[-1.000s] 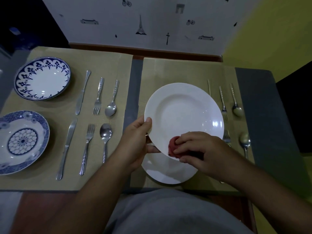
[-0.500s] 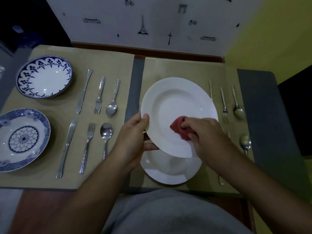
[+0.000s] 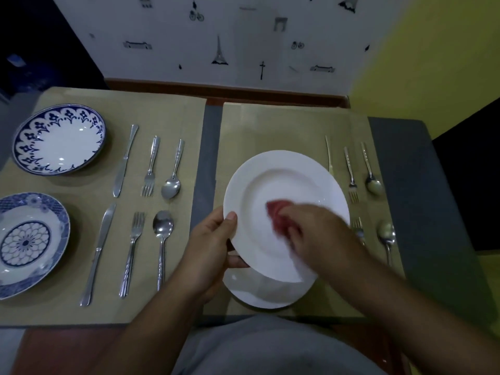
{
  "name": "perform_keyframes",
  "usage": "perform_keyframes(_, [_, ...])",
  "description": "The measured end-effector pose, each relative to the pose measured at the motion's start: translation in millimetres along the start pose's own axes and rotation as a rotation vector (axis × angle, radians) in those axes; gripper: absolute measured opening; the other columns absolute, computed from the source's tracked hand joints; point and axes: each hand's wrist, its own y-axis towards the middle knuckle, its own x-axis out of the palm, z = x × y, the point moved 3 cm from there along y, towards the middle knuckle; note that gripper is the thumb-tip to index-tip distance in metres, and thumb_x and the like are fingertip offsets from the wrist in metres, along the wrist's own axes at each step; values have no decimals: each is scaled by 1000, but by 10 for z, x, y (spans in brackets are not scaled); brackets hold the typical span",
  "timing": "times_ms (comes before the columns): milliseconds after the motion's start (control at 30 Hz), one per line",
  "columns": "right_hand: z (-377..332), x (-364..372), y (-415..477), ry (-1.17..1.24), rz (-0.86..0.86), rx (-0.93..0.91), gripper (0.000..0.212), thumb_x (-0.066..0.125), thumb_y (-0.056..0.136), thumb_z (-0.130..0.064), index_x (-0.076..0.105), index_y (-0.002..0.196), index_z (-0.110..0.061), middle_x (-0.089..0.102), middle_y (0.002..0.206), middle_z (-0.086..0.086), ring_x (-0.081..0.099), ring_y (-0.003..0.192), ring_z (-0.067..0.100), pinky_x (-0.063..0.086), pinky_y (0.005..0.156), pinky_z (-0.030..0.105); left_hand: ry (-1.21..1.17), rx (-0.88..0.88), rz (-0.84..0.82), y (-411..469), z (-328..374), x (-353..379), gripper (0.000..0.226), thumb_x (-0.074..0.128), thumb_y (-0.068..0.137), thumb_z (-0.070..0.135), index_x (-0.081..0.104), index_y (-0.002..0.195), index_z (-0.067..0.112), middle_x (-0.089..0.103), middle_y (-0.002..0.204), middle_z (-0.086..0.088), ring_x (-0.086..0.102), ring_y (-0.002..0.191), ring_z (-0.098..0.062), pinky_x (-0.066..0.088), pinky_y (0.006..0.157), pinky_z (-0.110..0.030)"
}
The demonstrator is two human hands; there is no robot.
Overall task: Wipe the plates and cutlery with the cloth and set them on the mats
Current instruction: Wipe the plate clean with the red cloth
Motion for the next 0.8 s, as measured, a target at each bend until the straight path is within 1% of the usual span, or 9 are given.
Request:
perform_keyframes(67, [-237,157,-100,100,-100,-135,14,59,91,-23,66,100,-29,67,99,-10,59,89,10,45,85,21,41,-11,-9,4,-29,18,29,44,107,23,68,124,21,77,105,-12,74,94,-33,63,72,-52])
perform_keyframes(133, [-295,172,121,148,-64,-197,16,56,93,-24,67,103,-29,68,95,-10,59,82,6,43,82,16,50,-14,-19,1,-35,2,30,43,108,24,68,124,22,76,108,-13,73,97,-34,62,74,-52])
perform_keyframes(267, [85,-39,565,75,142,-54,23,53,83,-11,66,91,-28,61,82,-4,57,74,14,49,70,30,13,20,9,-19,44,-106,29,43,107,22,67,123,25,76,113,-8,73,101,-30,61,79,-56])
perform_keyframes(367, [214,-33,316,-149,110,57,19,54,85,-14,63,98,-24,53,83,2,54,76,24,39,62,30,-22,57,32,5,84,-127,27,43,107,20,68,115,25,77,107,-6,74,93,-24,63,74,-52])
perform_keyframes(467, [-157,130,-63,4,-70,-45,19,56,91,-19,63,106,-28,59,94,-4,53,84,14,41,71,25,5,39,36,32,22,-75,28,43,107,21,67,121,21,77,104,-10,76,88,-26,63,71,-52])
perform_keyframes(567, [-399,194,40,128,-57,-157,20,56,94,-24,64,112,-29,66,99,-10,56,85,6,45,83,19,9,-15,0,18,-50,-24,30,42,108,22,66,126,18,78,104,-13,76,88,-30,62,74,-53])
perform_keyframes(700, [-171,10,586,321,51,-102,19,51,91,-7,68,89,-14,67,78,1,61,61,1,45,64,13,-20,-27,7,4,-15,-90,30,42,108,21,66,126,23,76,113,-8,73,101,-31,61,76,-54])
perform_keyframes(767, [25,-74,676,233,109,-38,20,54,85,1,69,85,-12,62,76,5,57,56,-1,39,59,6,-60,-3,38,18,61,-157,29,42,108,20,68,120,25,76,114,-6,73,103,-30,60,80,-57])
perform_keyframes(800, [104,-60,640,101,111,5,20,55,84,0,70,89,-13,60,78,5,56,62,1,37,60,8,-78,10,52,27,104,-176,29,43,107,19,68,119,27,76,113,-4,73,102,-29,60,81,-58])
